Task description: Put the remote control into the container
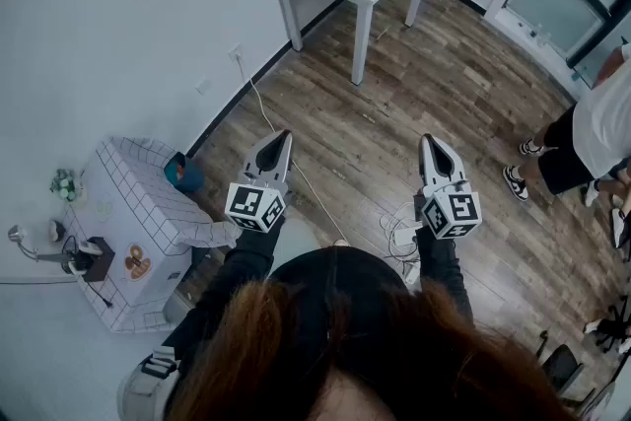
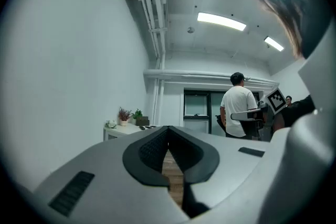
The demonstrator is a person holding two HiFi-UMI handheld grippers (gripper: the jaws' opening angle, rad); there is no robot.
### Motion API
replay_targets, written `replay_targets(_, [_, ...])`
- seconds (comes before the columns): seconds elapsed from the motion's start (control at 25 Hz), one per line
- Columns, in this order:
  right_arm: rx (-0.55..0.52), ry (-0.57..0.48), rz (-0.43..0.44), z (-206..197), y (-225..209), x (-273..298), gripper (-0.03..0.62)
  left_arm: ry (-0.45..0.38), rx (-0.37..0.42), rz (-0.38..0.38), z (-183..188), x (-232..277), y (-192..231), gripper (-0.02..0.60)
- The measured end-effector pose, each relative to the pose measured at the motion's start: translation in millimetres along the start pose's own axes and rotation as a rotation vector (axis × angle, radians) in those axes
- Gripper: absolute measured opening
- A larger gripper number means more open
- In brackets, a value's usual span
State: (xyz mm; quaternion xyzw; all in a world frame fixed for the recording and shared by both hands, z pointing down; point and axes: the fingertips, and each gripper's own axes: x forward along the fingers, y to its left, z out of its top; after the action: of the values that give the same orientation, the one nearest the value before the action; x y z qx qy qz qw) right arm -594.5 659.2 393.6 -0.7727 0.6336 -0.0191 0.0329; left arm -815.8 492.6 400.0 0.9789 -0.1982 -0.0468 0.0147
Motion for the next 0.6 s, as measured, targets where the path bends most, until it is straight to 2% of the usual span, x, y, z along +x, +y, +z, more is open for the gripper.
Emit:
replay_targets(0.2, [0.053, 0.012, -0.038, -11.6, -4.6, -11.1, 0.018, 0.067, -0.005, -0.03, -11.4, -14.4, -17.2, 0.009])
replay_targets(0.44, [0.046, -0.016, -0.036, -0.7, -12.2, -4.4, 0.017, 0.069, 0.006, -0.033, -6.2, -6.2, -17.6, 0.009])
replay_targets(0.6, [0.068, 0.007, -0.019, -9.7, -11.4, -5.7, 0.018, 0.071, 0.006, -0.045, -8.5, 2.1, -21.6, 0.009])
